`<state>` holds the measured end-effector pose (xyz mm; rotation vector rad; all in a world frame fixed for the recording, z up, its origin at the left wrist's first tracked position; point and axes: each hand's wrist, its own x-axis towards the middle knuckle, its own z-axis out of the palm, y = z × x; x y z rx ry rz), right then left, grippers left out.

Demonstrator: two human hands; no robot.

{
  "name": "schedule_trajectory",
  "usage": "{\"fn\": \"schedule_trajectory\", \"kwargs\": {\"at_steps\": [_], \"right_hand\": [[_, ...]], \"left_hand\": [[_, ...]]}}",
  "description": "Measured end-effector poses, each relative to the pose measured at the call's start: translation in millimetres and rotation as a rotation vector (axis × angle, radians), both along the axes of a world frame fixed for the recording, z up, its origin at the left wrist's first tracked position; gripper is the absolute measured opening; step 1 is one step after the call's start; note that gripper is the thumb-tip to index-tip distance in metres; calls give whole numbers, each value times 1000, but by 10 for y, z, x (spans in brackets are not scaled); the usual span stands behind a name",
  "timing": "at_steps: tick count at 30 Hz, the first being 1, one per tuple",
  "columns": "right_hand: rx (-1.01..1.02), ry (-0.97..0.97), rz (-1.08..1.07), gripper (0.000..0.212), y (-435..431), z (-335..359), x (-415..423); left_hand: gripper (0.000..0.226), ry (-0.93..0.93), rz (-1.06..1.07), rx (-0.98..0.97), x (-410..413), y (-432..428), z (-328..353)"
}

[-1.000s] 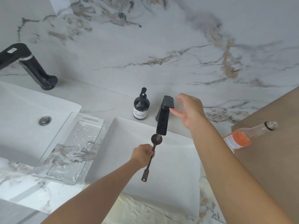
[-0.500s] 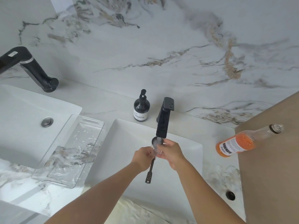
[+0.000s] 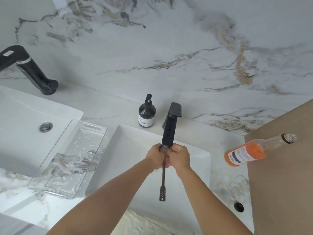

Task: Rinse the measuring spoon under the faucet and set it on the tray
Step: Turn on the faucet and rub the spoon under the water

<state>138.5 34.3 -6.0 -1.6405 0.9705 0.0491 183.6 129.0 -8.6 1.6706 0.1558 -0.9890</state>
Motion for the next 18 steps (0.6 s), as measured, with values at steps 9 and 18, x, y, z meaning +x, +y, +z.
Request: {"fn": "schedule_trajectory", "kwargs": {"at_steps": [9,18], "right_hand": [[-25,5,23,30,76,13,-99],[-69,282,615,33,-422,211,-36]], "left_hand": [[27,-49,256,-41,59,-8,-83],[28,102,120,-299,137,67,52]]}}
